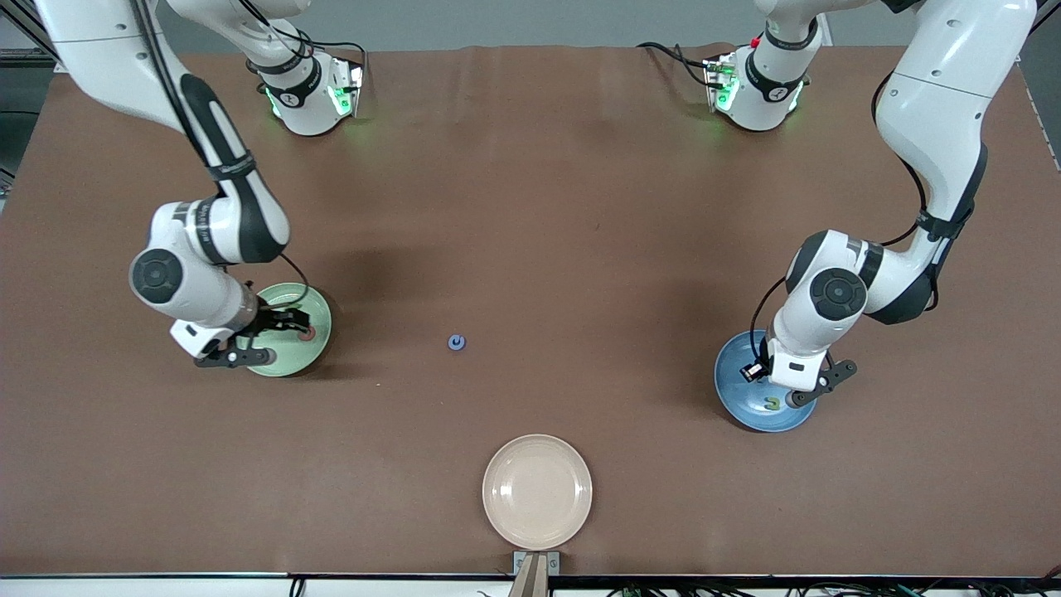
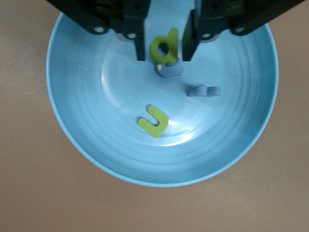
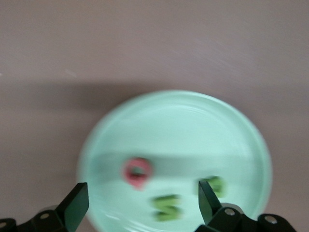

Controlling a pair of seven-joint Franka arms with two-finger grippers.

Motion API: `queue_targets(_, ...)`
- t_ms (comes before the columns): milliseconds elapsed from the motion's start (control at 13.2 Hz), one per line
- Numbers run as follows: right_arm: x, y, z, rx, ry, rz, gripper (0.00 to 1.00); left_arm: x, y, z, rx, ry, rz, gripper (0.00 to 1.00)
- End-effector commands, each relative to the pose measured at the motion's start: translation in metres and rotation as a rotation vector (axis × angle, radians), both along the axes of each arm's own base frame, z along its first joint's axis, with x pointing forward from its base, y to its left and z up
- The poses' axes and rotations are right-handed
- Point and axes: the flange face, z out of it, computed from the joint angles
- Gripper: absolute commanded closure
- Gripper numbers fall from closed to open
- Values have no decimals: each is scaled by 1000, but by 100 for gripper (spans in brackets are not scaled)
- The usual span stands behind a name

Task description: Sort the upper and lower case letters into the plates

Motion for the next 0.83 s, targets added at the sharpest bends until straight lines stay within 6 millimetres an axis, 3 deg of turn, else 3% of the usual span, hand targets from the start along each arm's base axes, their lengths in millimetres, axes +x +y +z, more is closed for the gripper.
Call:
queue_targets(0, 1, 78, 7, 20, -24, -105, 0, 2, 8, 1, 4, -16, 4, 6)
queue_targets(152, 4, 135, -3, 27, -30, -179, 0, 8, 6, 13, 3, -38, 7, 1)
queue_targets(304, 5, 188, -15, 28, -40, -255, 0, 18, -4, 48, 34, -42, -7, 1)
queue_targets(455, 5, 230, -33, 19, -48, -330, 0, 30, -28, 85, 53, -15, -53, 1)
queue_targets(531, 3, 248, -38, 19, -53, -357, 0, 37, -37, 103, 67, 10, -86, 1)
queue_targets(759, 2, 270, -47, 25, -63, -374, 0, 48, -41, 159, 90, 102, -181, 0)
